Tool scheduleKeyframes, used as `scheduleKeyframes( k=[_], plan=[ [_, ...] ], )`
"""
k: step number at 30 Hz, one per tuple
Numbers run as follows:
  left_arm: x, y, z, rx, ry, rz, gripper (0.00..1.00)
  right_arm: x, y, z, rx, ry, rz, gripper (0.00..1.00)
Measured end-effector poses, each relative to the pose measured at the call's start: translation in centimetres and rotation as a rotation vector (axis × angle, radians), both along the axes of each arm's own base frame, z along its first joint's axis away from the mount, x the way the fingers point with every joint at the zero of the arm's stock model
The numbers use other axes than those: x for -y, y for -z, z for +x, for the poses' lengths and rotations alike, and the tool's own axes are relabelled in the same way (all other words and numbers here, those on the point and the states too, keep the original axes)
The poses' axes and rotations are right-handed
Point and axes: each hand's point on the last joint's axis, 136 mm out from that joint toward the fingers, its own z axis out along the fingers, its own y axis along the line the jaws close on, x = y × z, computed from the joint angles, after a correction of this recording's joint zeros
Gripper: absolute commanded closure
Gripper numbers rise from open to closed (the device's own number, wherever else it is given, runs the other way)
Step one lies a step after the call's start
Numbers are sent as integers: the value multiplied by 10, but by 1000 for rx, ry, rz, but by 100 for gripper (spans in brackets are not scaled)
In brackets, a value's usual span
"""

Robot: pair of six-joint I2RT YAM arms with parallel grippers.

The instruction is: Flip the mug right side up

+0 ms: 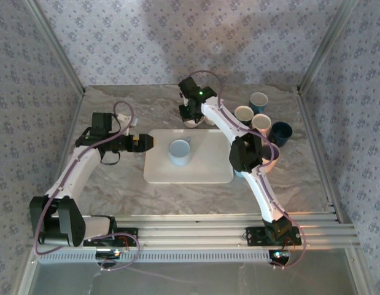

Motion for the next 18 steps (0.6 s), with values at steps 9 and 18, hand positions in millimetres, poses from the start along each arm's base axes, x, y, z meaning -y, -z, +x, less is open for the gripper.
scheduleKeyframes(
  k=[9,18],
  plan=[
    [0,2,-1,-13,0,2,0,-1,-5,2,14,-11,1,68],
    [0,2,-2,-14,0,2,0,-8,-13,2,38,-28,9,65]
  ],
)
